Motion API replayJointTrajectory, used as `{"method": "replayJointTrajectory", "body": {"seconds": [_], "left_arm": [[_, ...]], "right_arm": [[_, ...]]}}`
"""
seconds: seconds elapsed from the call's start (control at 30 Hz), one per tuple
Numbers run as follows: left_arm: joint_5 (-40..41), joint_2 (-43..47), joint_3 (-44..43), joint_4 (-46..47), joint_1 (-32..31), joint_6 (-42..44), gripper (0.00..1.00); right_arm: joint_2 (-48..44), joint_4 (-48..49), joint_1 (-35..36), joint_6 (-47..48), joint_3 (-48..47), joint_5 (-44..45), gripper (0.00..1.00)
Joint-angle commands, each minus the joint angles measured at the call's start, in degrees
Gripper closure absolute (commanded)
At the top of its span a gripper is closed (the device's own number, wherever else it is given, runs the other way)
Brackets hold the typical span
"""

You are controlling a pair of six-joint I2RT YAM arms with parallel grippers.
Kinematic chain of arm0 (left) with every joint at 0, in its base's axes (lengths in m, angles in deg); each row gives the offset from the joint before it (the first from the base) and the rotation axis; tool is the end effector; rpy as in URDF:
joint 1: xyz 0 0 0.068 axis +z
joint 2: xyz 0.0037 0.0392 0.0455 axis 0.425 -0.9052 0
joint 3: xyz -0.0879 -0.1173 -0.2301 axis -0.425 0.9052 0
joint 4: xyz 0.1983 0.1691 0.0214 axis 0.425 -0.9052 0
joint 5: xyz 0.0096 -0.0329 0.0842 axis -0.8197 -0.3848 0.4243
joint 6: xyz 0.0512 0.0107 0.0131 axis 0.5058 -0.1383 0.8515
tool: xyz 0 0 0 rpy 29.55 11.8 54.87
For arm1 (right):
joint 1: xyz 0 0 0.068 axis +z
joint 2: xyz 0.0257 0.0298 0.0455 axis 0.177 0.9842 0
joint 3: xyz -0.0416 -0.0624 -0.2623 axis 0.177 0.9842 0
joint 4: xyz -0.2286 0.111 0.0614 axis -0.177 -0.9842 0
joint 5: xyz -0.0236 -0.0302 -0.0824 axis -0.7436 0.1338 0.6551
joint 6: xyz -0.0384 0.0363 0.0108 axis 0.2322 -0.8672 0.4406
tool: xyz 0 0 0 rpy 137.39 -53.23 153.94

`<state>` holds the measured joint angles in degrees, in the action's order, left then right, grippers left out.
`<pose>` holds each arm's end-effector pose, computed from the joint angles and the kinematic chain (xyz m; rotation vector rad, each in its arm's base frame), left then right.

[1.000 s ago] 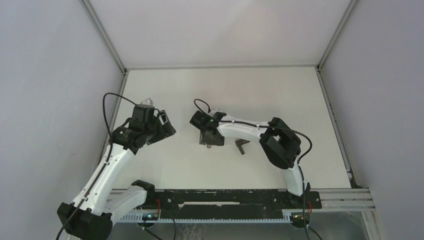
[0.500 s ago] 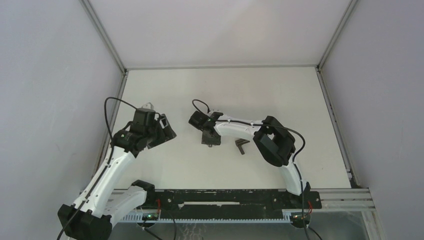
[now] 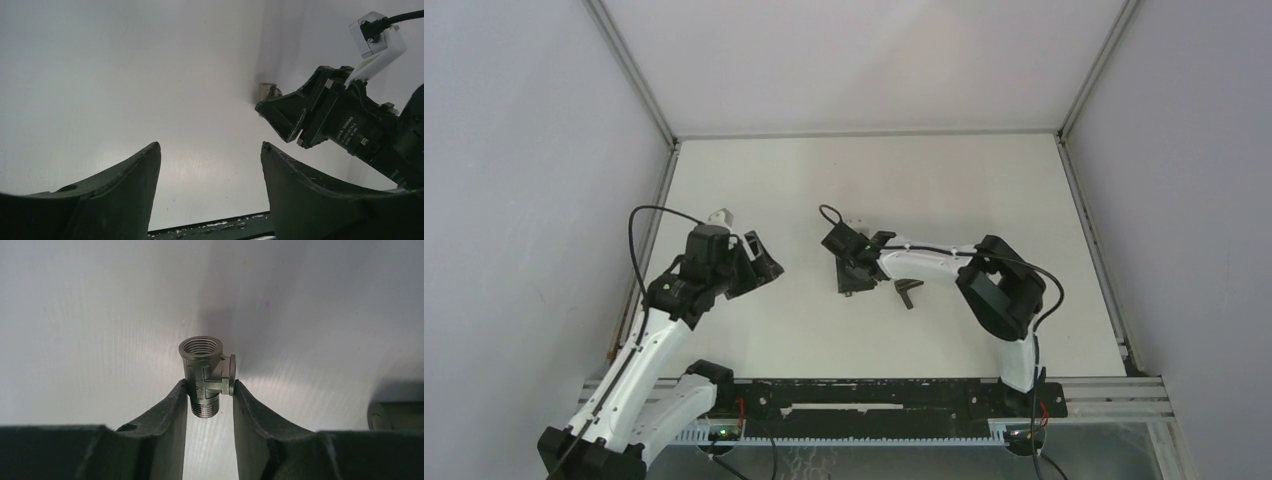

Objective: Install the water faucets

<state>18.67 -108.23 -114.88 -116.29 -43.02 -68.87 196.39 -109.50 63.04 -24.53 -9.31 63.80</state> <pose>0.1587 -0.0519 0.2816 -0.4062 2.3730 -0.4910 0.2461 0.3150 0.1648 -0.2422 2.7338 0.2424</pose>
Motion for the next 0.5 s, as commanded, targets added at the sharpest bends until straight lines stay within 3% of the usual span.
{"method": "replayJointTrajectory", "body": {"seconds": [0.0, 0.23, 0.47], "left_arm": [[-7.1, 2.5, 1.1, 6.0, 0.3, -0.5, 0.23], [-21.4, 0.7, 6.1, 17.2, 0.3, -3.1, 0.21], [-32.9, -5.1, 8.5, 26.4, 0.3, -6.1, 0.2]], "right_arm": [[-9.6, 10.0, 0.1, 9.9, 6.1, -6.0, 0.69], [-21.8, 19.8, 0.1, 18.5, 17.5, -20.6, 0.69], [-28.9, 23.6, -0.5, 20.1, 20.3, -30.8, 0.69]]}}
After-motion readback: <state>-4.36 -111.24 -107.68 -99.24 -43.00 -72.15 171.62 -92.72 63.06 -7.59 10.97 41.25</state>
